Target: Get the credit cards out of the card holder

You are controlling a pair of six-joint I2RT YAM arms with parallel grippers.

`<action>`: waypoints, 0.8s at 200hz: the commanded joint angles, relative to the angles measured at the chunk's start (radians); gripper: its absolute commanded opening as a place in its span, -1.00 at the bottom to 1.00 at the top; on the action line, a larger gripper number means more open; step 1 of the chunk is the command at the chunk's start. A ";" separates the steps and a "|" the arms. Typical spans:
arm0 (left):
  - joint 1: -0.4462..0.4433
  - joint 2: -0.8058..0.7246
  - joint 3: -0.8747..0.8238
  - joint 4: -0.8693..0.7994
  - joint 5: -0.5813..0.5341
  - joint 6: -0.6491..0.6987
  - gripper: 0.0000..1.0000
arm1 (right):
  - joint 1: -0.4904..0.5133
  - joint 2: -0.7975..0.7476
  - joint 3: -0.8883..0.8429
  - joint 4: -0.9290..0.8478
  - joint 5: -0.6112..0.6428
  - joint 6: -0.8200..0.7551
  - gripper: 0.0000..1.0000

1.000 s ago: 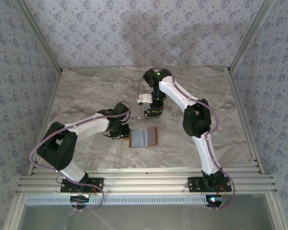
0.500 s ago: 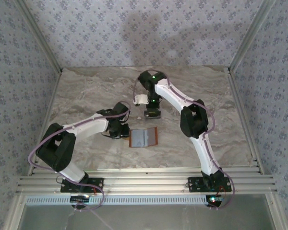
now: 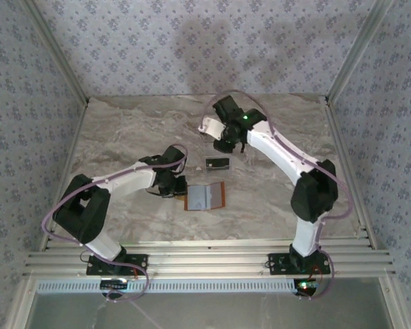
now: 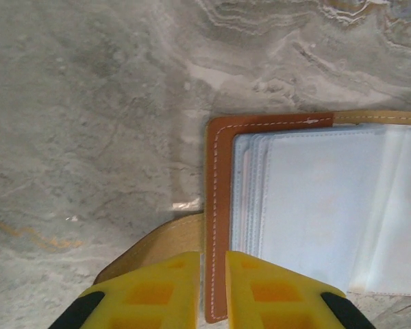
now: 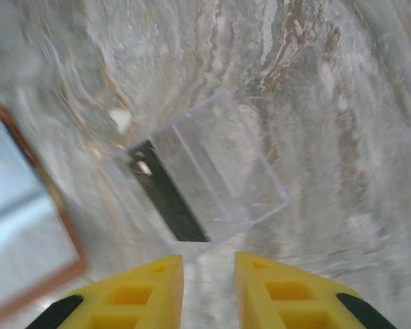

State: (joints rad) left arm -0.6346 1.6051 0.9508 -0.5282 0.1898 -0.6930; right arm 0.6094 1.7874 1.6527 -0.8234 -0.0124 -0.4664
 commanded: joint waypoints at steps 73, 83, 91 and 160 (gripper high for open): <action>0.009 0.074 0.055 0.021 0.060 0.002 -0.65 | 0.046 -0.089 -0.452 0.342 -0.356 1.013 -0.62; 0.015 0.067 0.037 0.029 0.064 -0.004 -0.67 | 0.062 -0.074 -0.476 0.367 -0.376 1.034 -0.59; 0.020 0.063 0.023 0.037 0.071 -0.004 -0.68 | 0.075 -0.058 -0.488 0.388 -0.394 1.053 -0.57; 0.066 0.042 -0.079 0.105 0.115 -0.003 -0.71 | 0.162 0.110 -0.406 0.485 -0.467 1.149 -0.55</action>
State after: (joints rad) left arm -0.5846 1.6672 0.9054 -0.4473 0.2764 -0.6933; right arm 0.7555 1.8576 1.1961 -0.3851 -0.4324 0.6155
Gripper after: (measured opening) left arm 0.148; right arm 0.229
